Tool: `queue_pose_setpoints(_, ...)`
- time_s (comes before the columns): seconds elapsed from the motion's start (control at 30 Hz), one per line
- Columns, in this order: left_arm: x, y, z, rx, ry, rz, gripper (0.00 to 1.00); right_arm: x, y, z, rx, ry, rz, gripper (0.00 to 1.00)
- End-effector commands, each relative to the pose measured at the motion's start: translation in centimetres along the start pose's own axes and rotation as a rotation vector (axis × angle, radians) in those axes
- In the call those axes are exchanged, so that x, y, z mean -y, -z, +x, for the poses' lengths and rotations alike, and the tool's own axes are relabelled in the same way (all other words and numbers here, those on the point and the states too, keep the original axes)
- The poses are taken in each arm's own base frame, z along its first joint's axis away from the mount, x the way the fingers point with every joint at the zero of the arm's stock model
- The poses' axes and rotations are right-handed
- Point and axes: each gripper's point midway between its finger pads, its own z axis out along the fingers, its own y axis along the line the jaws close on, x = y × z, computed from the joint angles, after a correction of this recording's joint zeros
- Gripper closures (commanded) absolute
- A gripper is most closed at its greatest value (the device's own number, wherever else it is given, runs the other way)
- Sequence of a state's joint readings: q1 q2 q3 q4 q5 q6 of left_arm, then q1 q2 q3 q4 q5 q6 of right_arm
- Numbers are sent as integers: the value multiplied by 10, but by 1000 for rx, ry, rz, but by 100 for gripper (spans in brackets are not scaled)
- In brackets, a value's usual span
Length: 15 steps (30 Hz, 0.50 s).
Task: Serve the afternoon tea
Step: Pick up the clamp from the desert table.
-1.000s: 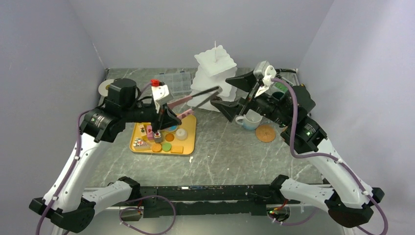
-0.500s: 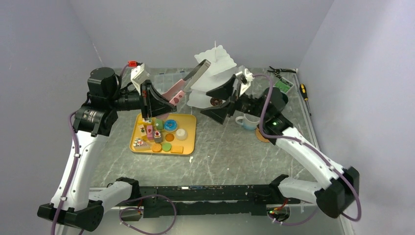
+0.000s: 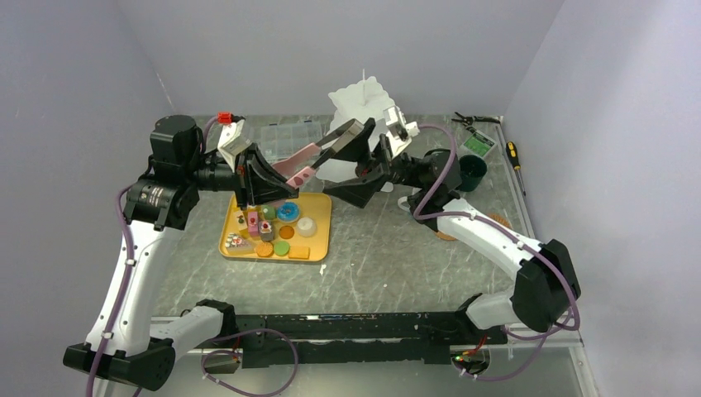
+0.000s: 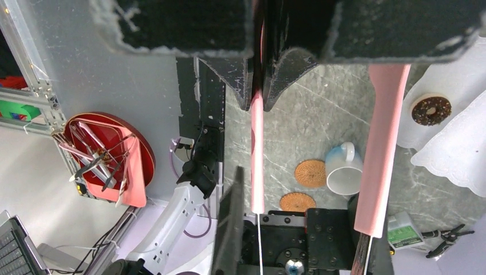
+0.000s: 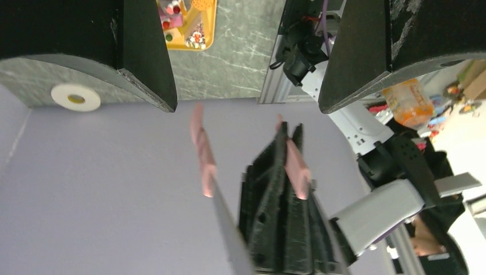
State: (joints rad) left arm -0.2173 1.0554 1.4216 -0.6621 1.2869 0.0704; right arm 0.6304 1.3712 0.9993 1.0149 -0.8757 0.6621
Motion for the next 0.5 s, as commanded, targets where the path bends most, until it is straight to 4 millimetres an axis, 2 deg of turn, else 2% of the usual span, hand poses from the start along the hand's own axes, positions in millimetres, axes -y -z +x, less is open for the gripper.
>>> queue_pose_setpoints(0.0, 9, 1, -8, 14, -108, 54, 97, -35, -19, -24, 14, 221, -122, 0)
queue_pose_setpoints(0.13, 10, 1, -8, 15, -116, 70, 97, -25, -30, -27, 2, 263, -56, 0)
queue_pose_setpoints(0.27, 9, 1, -8, 12, -129, 68, 97, -29, -37, -36, 34, 271, -61, 0)
queue_pose_setpoints(0.47, 12, 1, -10, 15, -136, 70, 97, -28, -39, -40, 55, 270, -37, 0)
